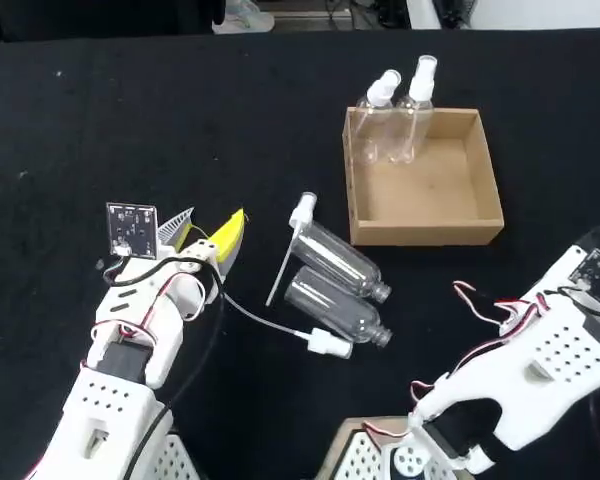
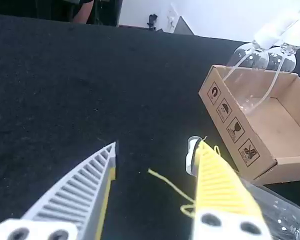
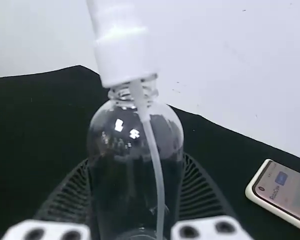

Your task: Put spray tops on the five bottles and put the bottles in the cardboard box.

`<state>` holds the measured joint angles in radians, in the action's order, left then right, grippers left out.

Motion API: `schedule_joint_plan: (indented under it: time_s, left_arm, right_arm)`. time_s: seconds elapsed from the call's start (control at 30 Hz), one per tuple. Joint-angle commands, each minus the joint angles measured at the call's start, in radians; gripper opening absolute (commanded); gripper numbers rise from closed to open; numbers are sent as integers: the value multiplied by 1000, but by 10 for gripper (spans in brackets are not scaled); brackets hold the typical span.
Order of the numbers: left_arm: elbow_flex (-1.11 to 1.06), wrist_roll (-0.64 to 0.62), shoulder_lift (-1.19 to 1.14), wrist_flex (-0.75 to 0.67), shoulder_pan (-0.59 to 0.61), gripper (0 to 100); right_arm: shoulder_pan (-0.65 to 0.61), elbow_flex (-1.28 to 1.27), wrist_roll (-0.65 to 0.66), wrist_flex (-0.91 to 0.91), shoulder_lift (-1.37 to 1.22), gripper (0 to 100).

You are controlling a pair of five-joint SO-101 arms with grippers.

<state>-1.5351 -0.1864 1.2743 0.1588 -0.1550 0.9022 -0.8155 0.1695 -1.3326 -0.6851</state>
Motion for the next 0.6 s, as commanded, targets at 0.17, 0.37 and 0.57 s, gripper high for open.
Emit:
schedule_joint_plan:
  time_s: [0.17,0.37,0.57]
  left_arm:
    - [16,11,14,-23,-10,245]
    - [16,11,14,-25,-10,245]
    - [16,11,14,-25,-10,245]
  right_arm:
    - [14,-22,-3,-20,4,125]
    - [14,-25,-3,-20,4,170]
    - [-9,-65,-3,-26,12,204]
